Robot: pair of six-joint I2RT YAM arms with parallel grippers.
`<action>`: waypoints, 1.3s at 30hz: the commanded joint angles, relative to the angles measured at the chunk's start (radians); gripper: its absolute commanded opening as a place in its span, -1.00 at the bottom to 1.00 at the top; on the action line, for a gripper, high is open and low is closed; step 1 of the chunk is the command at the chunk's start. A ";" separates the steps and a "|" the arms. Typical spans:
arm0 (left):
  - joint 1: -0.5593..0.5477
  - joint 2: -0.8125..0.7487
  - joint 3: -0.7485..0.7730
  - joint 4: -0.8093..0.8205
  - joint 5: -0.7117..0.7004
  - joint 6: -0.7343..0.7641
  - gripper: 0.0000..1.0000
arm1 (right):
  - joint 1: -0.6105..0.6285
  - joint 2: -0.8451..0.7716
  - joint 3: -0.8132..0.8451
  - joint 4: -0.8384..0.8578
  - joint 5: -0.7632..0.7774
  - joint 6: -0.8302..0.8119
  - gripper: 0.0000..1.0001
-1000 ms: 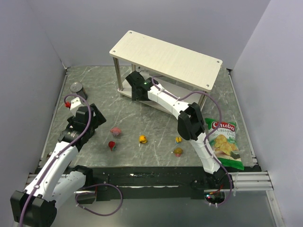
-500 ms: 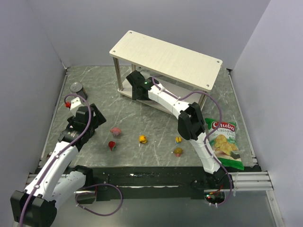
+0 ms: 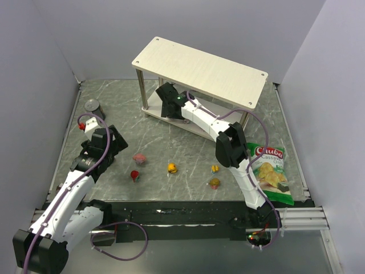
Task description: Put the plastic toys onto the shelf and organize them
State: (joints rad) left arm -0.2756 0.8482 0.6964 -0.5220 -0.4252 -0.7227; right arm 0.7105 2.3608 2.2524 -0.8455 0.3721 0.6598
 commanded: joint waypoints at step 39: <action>-0.004 0.006 0.043 0.007 -0.010 -0.004 0.93 | -0.037 0.032 0.068 0.086 -0.048 -0.028 0.46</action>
State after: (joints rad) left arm -0.2760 0.8490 0.6964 -0.5224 -0.4248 -0.7227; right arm 0.6968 2.3760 2.2665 -0.7986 0.3199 0.6445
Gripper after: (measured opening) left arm 0.965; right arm 0.723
